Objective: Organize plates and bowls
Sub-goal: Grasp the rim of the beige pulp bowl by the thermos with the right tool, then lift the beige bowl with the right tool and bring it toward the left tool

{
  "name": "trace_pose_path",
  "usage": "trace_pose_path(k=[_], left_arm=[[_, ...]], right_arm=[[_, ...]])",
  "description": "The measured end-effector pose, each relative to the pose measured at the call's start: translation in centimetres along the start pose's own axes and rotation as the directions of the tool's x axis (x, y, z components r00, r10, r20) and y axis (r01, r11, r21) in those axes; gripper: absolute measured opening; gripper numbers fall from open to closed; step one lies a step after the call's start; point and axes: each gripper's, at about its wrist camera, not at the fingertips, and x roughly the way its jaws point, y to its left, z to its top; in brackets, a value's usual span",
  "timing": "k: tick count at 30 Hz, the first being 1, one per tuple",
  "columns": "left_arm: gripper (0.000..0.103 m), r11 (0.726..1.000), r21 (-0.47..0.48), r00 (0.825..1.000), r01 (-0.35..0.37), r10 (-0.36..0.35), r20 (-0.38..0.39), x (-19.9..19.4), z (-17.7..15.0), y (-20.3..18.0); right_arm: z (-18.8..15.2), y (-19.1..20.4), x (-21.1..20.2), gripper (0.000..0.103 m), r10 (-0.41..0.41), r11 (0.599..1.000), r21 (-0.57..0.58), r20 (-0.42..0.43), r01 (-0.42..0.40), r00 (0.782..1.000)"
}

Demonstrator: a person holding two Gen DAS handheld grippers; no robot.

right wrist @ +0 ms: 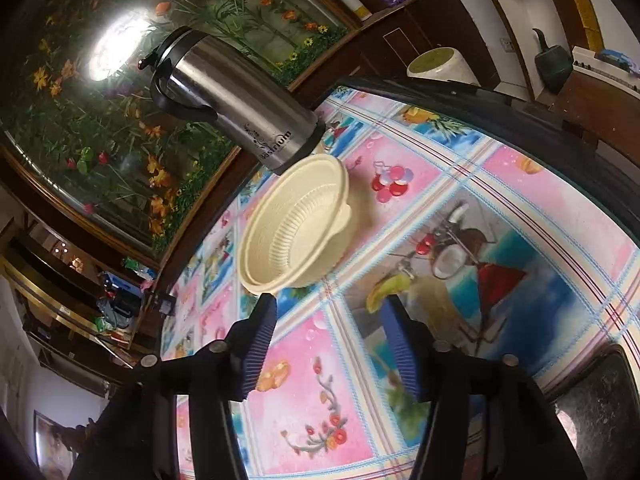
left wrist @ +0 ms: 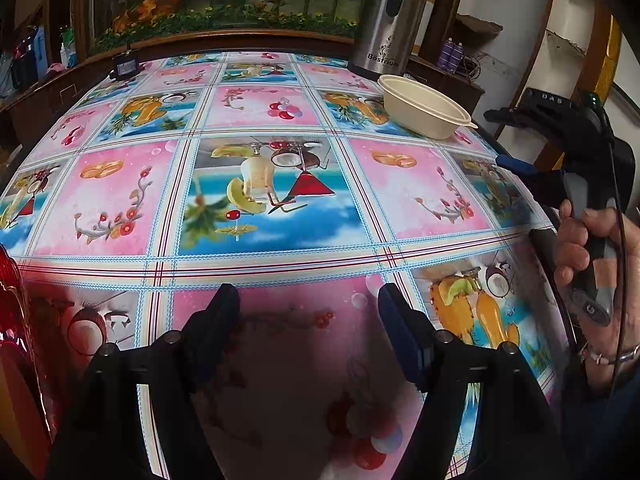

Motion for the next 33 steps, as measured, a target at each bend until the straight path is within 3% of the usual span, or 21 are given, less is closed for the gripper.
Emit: trace_pose_path(k=[5,14,15,18,19,26,33], left_arm=[[0.072,1.0,-0.004,1.0,0.001,-0.001,0.001,0.0,0.0,0.0],[0.072,1.0,-0.006,1.0,0.0,0.0,0.003,0.0,0.0,0.0],[0.072,1.0,-0.007,1.0,0.0,0.0,0.003,0.0,0.0,0.0],[0.072,1.0,-0.009,1.0,0.0,0.0,0.004,-0.1,0.0,0.1],[0.072,1.0,-0.008,1.0,0.0,0.0,0.004,-0.1,0.0,0.1],[0.072,1.0,-0.018,1.0,0.006,-0.006,0.02,-0.5,0.0,0.3],[0.072,0.996,-0.065,0.996,0.063,-0.059,0.071,-2.2,-0.1,1.4]], right_arm=[[1.9,1.1,1.2,0.063,-0.021,1.0,0.006,-0.005,0.021,1.0],[3.9,2.2,6.5,0.063,-0.069,0.997,0.02,-0.106,0.071,0.992],[3.9,2.4,7.3,0.059,-0.086,0.996,0.008,-0.13,0.087,0.988],[3.8,2.6,8.0,0.025,-0.139,0.99,-0.025,-0.148,0.137,0.979],[3.7,2.4,8.0,0.02,-0.155,0.988,-0.03,-0.162,0.152,0.975],[1.1,3.1,4.3,0.015,-0.126,0.987,-0.128,-0.23,0.098,0.965],[-6.0,3.6,-2.7,0.019,-0.077,0.967,-0.256,-0.339,-0.013,0.938]])
